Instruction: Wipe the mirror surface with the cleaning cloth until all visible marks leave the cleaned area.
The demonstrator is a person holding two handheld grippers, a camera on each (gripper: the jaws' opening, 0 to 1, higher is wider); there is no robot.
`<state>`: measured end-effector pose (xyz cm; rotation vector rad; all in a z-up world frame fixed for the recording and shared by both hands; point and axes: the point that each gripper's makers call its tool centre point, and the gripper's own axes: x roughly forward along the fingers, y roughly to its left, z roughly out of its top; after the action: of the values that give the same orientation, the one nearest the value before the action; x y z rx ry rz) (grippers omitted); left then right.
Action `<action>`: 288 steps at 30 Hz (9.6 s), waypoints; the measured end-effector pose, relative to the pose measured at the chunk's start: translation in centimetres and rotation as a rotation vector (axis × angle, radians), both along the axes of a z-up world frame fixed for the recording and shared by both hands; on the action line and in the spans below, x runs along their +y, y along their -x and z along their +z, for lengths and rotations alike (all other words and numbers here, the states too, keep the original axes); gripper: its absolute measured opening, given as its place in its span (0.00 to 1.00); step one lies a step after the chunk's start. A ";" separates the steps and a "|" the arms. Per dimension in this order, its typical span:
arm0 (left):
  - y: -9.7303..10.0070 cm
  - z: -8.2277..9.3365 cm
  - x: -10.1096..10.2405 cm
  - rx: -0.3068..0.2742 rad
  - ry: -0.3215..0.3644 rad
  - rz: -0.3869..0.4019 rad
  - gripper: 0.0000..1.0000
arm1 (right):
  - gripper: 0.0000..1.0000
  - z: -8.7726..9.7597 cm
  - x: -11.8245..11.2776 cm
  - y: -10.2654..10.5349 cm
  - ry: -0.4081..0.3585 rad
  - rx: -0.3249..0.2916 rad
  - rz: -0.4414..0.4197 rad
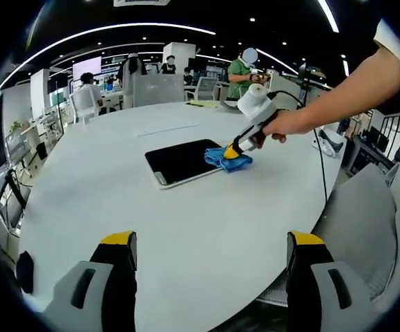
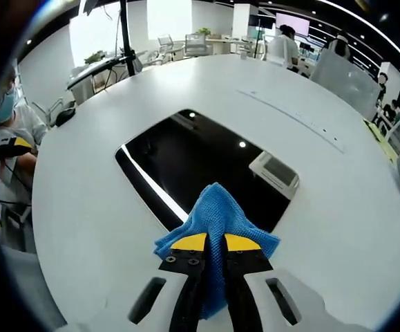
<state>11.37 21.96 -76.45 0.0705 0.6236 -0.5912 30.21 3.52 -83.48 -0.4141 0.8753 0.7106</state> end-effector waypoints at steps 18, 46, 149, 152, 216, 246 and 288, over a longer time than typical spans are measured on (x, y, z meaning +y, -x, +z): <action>-0.1 -0.1 -0.2 0.001 -0.003 -0.009 0.90 | 0.03 -0.1 -1.6 -0.1 0.010 -0.001 -0.016; -0.2 -0.2 -0.6 0.010 -0.008 -0.019 0.90 | 0.04 -0.1 -2.0 -1.0 0.021 -0.024 -0.012; -0.1 -0.9 0.9 0.030 -0.018 0.015 0.90 | 0.04 -1.4 -2.1 -10.7 0.071 -0.042 -0.039; -0.1 -0.8 0.9 0.030 -0.020 0.014 0.90 | 0.04 -1.4 -2.1 -10.9 0.072 -0.043 -0.038; -0.2 -1.1 1.3 0.037 -0.035 0.028 0.90 | 0.03 -2.0 -1.1 -13.9 0.052 -0.022 -0.049; -0.3 -1.1 1.5 0.038 -0.036 0.029 0.90 | 0.03 -1.6 1.7 -13.6 0.044 -0.022 -0.013; -0.4 -0.5 1.4 0.016 -0.036 0.028 0.89 | 0.03 -1.6 2.9 -10.3 0.040 -0.016 0.029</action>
<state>11.79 23.40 -76.90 0.0907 0.6501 -0.5537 40.56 6.42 -85.13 -0.4681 0.8711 0.7160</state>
